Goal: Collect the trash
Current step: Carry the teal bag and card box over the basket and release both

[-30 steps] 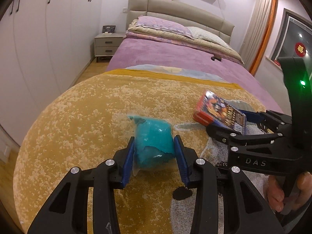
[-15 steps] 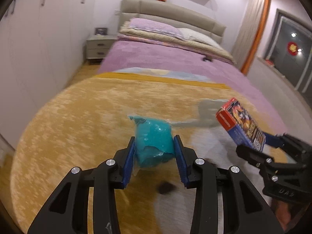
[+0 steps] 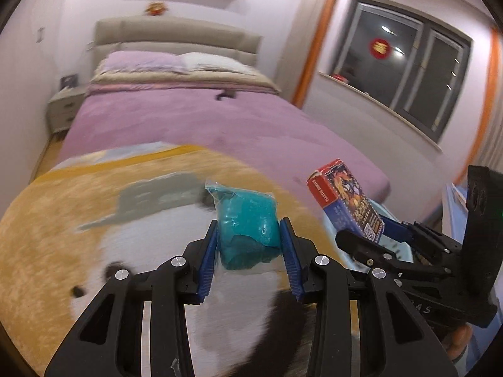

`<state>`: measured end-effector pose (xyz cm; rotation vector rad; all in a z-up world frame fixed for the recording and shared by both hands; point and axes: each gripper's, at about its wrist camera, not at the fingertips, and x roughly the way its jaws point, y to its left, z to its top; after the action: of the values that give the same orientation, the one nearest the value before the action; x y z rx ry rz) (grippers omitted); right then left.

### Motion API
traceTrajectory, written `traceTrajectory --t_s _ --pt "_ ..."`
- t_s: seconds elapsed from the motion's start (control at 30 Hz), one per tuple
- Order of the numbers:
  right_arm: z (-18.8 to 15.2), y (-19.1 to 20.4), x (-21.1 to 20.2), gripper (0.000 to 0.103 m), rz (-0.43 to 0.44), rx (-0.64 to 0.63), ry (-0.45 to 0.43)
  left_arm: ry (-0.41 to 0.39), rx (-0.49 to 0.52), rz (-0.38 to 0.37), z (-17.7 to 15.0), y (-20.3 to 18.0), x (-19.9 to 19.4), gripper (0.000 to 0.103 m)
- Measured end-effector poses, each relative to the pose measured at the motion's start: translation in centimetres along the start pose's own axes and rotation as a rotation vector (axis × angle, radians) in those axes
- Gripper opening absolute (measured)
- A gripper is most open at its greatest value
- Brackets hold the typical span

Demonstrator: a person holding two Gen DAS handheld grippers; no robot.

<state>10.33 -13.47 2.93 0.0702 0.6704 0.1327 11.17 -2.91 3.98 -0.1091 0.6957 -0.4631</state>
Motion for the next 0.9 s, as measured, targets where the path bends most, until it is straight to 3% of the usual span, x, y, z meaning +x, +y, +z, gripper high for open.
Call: traceTrajectory --t_s 0.2,0.43,0.6,0.73,0.83,0.9 --pt "-1.3 -7.2 -3.3 0.061 -0.114 0.121 -0.027 0.033 0.092 -0.102 0.8 -7.5 3.7 0.037" --pt "-3.3 -13.9 -4.5 0.061 -0.213 0.27 -0.015 0.083 0.164 -0.169 1.1 -13.0 8.5 0.037" --pt "-4.1 -16.6 -4.2 0.062 -0.283 0.326 0.005 0.12 0.182 -0.2 0.3 -15.0 11.2 0.037" --pt "-4.7 -18.0 -3.4 0.064 -0.286 0.373 0.035 0.145 0.197 -0.203 -0.7 -15.7 12.6 0.038" --pt "-5.2 -19.1 -2.5 0.067 -0.287 0.413 0.075 0.122 0.25 -0.187 -1.6 -16.2 12.7 0.063" --pt "-5.6 -19.6 -2.4 0.068 -0.288 0.429 0.078 0.11 0.271 -0.161 -2.2 -15.8 12.6 0.071"
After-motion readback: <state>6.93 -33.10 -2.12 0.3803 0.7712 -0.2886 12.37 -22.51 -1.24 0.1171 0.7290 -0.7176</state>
